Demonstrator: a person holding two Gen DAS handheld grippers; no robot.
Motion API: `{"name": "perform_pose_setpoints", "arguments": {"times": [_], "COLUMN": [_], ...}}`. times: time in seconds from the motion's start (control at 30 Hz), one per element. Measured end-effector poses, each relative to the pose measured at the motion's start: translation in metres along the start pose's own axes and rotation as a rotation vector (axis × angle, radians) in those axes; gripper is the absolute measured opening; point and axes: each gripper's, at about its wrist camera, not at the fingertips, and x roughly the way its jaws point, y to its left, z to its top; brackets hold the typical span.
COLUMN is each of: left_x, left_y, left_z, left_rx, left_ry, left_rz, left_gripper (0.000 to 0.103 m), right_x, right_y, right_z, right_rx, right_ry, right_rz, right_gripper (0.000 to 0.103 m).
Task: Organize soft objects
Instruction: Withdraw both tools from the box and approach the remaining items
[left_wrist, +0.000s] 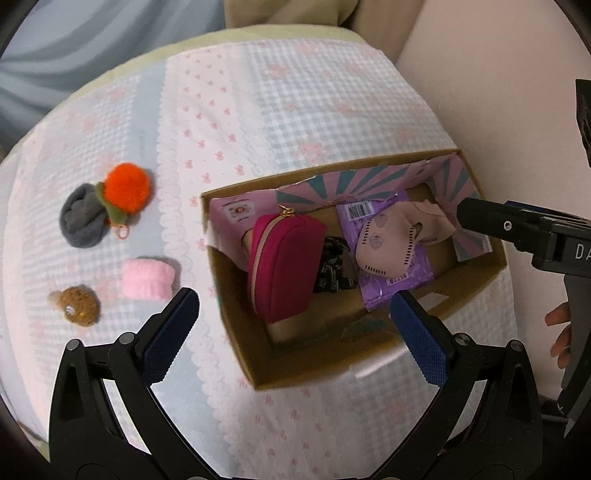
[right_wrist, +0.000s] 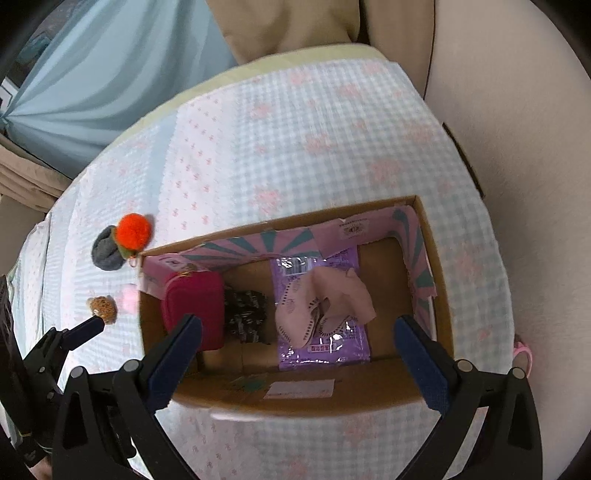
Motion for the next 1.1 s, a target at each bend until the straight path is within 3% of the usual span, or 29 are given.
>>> {"name": "perform_pose_setpoints", "arguments": {"times": [0.23,0.67,0.8,1.1], "left_x": [-0.053,-0.189,-0.216,-0.25], "left_y": [0.005,0.021,0.028,0.07], "left_z": [-0.017,-0.068,-0.085,-0.125], "left_rx": [-0.008,-0.061,-0.097,-0.169], "left_ry": [-0.07,-0.26,-0.309,-0.364], "left_rz": [0.012,0.056,0.101,0.219], "left_gripper": [0.103,0.103,0.103,0.103], "right_x": [-0.062,-0.178,-0.191,-0.197], "right_y": [0.025,0.068,0.079,0.122], "right_z": [-0.022,-0.073,-0.082,-0.092], "right_rx": [-0.047,-0.096,-0.124,-0.194], "right_ry": [-0.088,-0.266,-0.3,-0.345], "right_rz": [-0.007,-0.045,-0.081,0.019], "right_gripper": [0.103,0.103,0.103,0.103]}}
